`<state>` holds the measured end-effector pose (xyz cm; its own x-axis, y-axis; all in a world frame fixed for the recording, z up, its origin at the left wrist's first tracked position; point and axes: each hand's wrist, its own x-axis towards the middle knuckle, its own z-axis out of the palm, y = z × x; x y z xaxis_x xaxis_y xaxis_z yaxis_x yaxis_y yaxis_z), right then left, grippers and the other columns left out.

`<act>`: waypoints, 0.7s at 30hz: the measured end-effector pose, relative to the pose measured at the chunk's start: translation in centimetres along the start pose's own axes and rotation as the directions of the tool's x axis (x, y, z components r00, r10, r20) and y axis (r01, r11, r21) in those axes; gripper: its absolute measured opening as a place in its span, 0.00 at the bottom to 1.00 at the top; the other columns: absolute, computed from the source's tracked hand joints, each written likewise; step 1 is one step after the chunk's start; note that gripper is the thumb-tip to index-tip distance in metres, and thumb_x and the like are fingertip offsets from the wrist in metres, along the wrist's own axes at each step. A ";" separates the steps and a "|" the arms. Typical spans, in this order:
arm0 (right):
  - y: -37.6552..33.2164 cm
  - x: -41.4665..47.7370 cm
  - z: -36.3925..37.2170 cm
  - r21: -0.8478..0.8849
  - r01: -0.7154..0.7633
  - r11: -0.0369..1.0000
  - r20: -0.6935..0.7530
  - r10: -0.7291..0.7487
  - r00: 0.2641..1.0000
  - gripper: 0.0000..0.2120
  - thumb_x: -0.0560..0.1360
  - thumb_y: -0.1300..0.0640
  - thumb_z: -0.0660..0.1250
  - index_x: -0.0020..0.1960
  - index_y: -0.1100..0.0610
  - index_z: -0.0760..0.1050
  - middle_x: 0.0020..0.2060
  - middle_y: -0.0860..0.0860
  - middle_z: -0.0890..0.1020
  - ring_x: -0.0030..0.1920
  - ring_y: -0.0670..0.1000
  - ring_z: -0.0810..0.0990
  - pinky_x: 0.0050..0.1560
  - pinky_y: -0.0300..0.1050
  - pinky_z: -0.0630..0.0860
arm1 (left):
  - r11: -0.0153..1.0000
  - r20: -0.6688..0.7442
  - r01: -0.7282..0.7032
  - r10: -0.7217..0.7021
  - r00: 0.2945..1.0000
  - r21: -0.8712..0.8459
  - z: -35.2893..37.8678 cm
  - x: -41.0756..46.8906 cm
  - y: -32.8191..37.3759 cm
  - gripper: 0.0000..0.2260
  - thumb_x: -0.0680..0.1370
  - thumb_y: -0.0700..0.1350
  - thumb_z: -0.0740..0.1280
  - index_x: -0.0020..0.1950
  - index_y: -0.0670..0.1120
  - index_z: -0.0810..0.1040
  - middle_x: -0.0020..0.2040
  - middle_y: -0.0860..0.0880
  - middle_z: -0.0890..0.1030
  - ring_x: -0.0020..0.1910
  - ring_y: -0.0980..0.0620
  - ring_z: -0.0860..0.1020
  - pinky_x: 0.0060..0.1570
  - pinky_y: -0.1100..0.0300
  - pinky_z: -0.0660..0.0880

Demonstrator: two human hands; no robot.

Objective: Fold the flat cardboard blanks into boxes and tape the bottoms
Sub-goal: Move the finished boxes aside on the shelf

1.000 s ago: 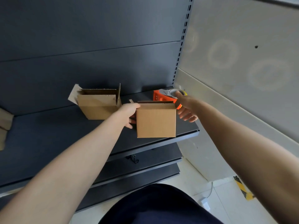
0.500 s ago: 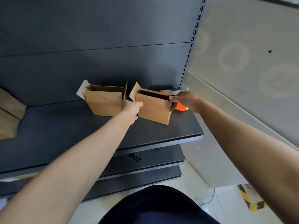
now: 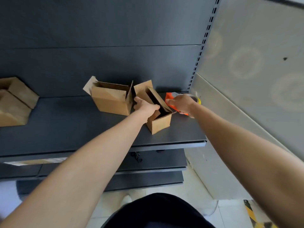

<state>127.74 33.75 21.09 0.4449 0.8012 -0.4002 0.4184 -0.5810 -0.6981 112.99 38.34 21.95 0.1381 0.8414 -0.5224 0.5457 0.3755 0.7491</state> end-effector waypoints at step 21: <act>-5.8 0.8 2.7 0.091 0.112 0.989 0.128 -0.123 0.984 0.19 0.79 0.47 0.61 0.64 0.57 0.71 0.41 0.55 0.75 0.35 0.55 0.74 0.36 0.46 0.72 | 0.950 -0.192 -0.045 0.109 0.975 0.308 -7.0 -4.3 -3.0 0.27 0.75 0.37 0.66 0.72 0.43 0.62 0.58 0.41 0.75 0.49 0.45 0.77 0.30 0.59 0.69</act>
<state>123.53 38.14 23.21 0.2846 0.8785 -0.3838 0.3916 -0.4720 -0.7899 104.95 36.28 24.80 0.0355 0.9360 -0.3501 0.7671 0.1990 0.6099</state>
